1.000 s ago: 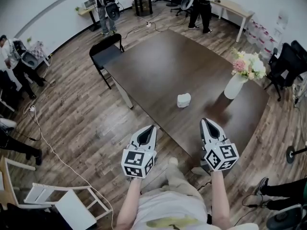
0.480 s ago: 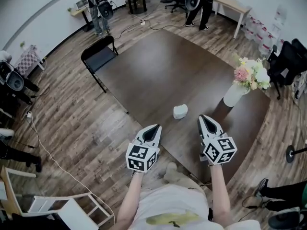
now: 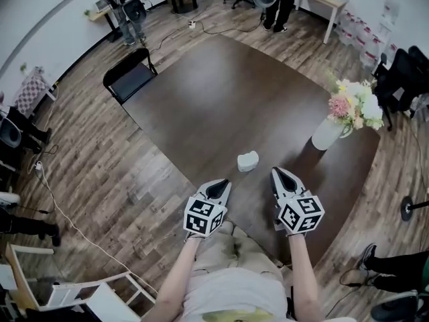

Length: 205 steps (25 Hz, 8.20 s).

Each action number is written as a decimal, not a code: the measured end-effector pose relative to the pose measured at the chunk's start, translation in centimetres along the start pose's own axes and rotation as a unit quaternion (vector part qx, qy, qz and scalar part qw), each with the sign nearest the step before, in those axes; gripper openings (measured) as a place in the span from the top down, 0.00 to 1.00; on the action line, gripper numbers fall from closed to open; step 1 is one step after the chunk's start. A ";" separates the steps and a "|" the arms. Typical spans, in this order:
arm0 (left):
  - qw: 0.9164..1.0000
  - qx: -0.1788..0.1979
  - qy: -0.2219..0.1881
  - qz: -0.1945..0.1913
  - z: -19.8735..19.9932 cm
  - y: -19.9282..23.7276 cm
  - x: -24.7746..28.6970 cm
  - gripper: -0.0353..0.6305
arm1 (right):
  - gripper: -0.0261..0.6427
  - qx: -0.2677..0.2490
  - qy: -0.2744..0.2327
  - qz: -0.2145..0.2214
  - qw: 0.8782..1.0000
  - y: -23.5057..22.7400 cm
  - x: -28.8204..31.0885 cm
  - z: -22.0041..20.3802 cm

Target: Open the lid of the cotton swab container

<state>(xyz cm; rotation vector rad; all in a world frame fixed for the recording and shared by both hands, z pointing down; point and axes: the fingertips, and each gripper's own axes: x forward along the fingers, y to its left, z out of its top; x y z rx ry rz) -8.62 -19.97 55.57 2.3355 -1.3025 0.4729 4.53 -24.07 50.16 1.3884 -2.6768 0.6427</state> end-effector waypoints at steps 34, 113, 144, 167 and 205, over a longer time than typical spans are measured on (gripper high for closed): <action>0.983 0.139 0.092 -0.082 -2.1 1.1 13.7 0.53 | 0.93 0.051 0.046 -0.070 0.995 -5.9 0.9 -4.7; 0.950 0.203 0.034 -0.236 10.2 -4.4 -0.8 0.56 | 0.63 0.061 0.048 0.345 0.935 10.1 2.8 8.9; 0.959 0.189 0.001 -0.211 9.6 -3.1 -0.3 0.57 | 0.62 0.151 0.096 0.320 0.930 8.6 4.1 9.0; 0.992 0.118 -0.042 -0.030 10.8 3.6 -1.1 0.57 | 0.93 -0.006 -0.036 0.075 0.996 1.9 1.9 7.6; 0.993 0.081 -0.070 0.043 11.1 5.6 -3.0 0.57 | 0.93 -0.049 -0.086 -0.050 0.994 -1.6 -0.9 6.6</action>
